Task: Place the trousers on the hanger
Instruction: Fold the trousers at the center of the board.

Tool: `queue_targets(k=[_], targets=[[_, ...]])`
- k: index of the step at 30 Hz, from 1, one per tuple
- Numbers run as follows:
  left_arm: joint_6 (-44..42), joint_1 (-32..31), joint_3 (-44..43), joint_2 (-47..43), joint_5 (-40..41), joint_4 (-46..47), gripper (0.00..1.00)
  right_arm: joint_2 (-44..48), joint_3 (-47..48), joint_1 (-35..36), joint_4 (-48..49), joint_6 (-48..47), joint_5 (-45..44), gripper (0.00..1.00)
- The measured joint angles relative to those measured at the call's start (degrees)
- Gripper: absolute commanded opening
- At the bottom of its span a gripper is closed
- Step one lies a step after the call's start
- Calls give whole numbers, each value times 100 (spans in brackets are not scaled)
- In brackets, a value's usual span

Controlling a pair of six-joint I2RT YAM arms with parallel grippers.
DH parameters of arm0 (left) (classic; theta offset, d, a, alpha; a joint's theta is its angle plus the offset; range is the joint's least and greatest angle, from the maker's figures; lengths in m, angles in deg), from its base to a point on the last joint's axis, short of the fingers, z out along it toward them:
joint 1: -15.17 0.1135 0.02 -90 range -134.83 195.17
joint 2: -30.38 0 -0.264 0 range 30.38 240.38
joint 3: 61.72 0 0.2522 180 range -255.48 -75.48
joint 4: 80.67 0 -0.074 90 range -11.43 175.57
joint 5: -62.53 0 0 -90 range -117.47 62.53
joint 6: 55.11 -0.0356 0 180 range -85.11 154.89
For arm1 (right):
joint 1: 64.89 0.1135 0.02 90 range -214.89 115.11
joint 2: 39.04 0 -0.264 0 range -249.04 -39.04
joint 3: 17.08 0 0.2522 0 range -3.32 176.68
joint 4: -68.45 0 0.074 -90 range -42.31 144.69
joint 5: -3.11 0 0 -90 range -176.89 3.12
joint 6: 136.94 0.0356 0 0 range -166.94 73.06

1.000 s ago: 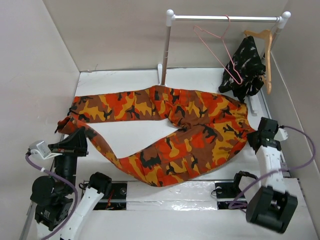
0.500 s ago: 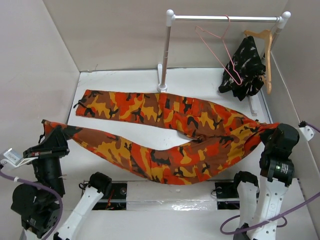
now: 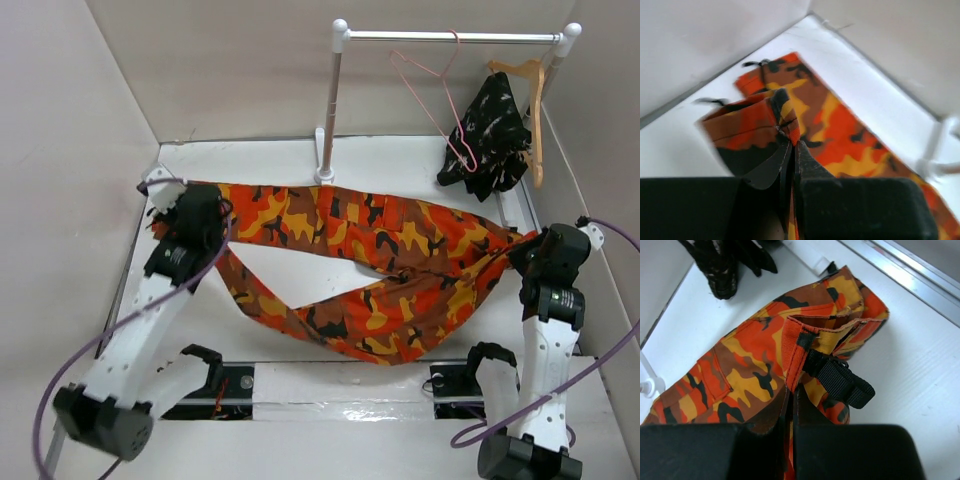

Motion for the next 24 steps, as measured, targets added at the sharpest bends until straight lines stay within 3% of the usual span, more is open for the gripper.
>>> queue_targets(k=[2,5,7,13,24], targets=[[-26,813,-197,577,-385,-35,0,-70,-48,-15,173,-13,136,0],[-50,2559,-376,1139,-1128,50,0,-133,-50,-50,337,-59,260,0],[-9,3244,-407,1357,-1220,-28,0,-160,-50,-127,437,-114,304,0],[129,3838,-793,2039,-1523,-330,0,-551,-42,-321,800,-192,350,0],[-24,3915,-1915,3169,-1394,-490,0,-2157,310,-437,1631,-50,496,0]])
